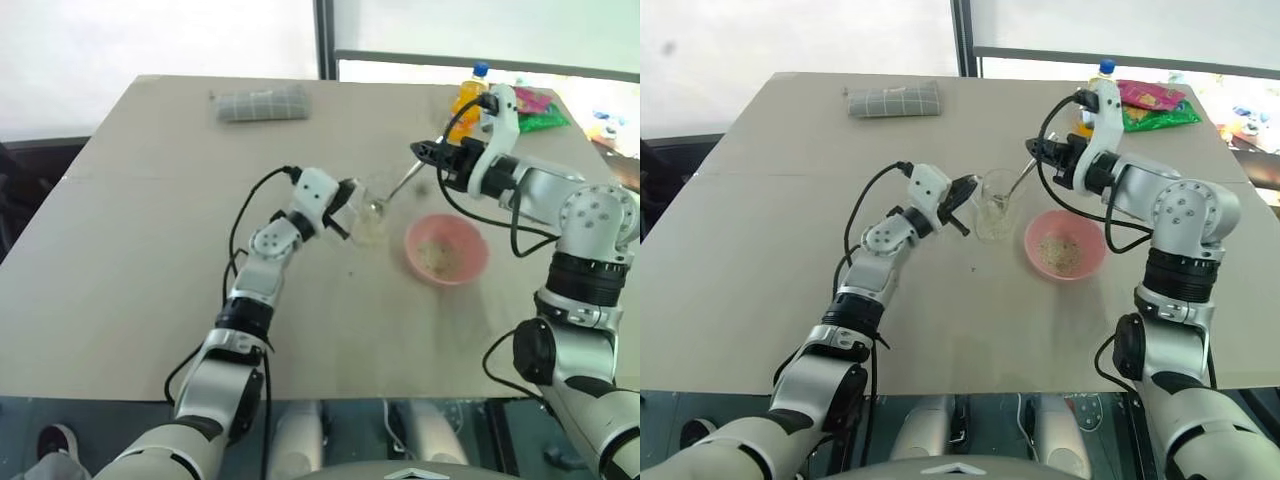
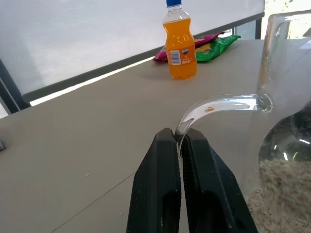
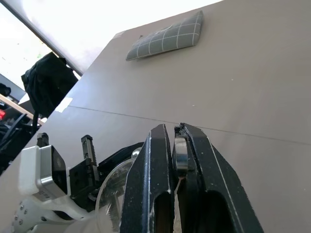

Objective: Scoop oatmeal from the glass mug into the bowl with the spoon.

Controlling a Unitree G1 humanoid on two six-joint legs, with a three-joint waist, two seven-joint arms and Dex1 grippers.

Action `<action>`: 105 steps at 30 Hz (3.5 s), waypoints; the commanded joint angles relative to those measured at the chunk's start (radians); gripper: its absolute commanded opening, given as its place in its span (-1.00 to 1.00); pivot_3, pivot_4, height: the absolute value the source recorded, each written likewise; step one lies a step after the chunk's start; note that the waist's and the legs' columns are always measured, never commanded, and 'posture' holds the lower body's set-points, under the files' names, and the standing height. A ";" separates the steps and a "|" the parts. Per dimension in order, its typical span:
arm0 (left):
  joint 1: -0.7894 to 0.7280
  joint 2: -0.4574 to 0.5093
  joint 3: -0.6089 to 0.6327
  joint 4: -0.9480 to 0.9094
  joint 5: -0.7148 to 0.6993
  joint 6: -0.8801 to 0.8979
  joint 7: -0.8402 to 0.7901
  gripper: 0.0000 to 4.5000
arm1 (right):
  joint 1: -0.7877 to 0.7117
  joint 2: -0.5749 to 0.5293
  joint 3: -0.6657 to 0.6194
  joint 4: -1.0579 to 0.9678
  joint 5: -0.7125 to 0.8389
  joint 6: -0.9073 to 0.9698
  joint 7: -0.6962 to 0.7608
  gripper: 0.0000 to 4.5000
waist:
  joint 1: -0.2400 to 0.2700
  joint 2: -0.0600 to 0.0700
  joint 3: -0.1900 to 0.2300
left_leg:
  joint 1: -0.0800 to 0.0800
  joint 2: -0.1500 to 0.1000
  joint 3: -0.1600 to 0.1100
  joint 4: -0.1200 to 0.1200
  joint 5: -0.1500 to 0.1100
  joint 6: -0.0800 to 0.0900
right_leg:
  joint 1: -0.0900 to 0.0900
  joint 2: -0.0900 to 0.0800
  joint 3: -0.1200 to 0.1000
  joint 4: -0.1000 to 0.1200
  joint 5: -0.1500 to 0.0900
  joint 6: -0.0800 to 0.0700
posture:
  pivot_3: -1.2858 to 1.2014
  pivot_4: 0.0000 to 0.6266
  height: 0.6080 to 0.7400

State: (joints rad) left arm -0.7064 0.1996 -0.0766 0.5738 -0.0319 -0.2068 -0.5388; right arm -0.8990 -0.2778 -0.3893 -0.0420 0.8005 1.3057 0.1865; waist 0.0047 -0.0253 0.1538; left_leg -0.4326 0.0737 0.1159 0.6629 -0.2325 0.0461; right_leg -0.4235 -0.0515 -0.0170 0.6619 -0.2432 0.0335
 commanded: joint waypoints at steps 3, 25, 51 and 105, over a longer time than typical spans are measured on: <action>-0.040 -0.037 -0.015 0.079 0.014 -0.041 0.006 -0.99 | -0.032 -0.026 -0.110 -0.051 0.057 0.059 -0.074 -1.00 | 0.006 0.000 0.000 | 0.000 0.000 0.000 0.000 0.000 0.000 | 0.000 0.000 0.000 0.000 0.000 0.000 | 0.03 -0.52 1.00; -0.061 -0.056 -0.022 0.200 0.037 -0.186 0.018 -0.99 | -0.042 0.066 -0.510 0.006 0.294 0.186 -0.450 -1.00 | 0.007 0.001 -0.001 | 0.000 0.000 -0.001 0.000 0.000 0.000 | 0.000 0.000 0.000 0.000 0.000 0.000 | 0.03 -0.52 1.00; 0.002 -0.057 -0.021 0.219 0.058 -0.287 0.089 -0.99 | 0.225 -0.089 -0.225 -0.050 1.163 -0.320 -1.010 -1.00 | -0.016 0.003 -0.002 | 0.000 0.000 -0.004 0.000 0.000 0.001 | 0.001 0.000 0.000 0.000 0.000 0.000 | 0.03 -0.52 1.00; 0.110 -0.053 0.033 0.078 0.000 -0.120 0.144 -0.99 | 0.252 -0.821 0.322 -0.459 0.306 -0.313 -0.038 -1.00 | -0.018 0.007 -0.004 | 0.002 0.001 -0.007 0.001 -0.001 0.001 | 0.002 0.001 0.002 -0.002 0.000 0.001 | 0.03 -0.52 1.00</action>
State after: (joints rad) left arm -0.6238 0.1385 -0.0462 0.6424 -0.0422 -0.3723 -0.3978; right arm -0.6195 -1.0667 -0.0800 -0.4512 1.1898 1.0178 0.0732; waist -0.0128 -0.0181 0.1494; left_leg -0.4311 0.0745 0.1085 0.6639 -0.2332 0.0472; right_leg -0.4217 -0.0502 -0.0147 0.6602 -0.2431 0.0344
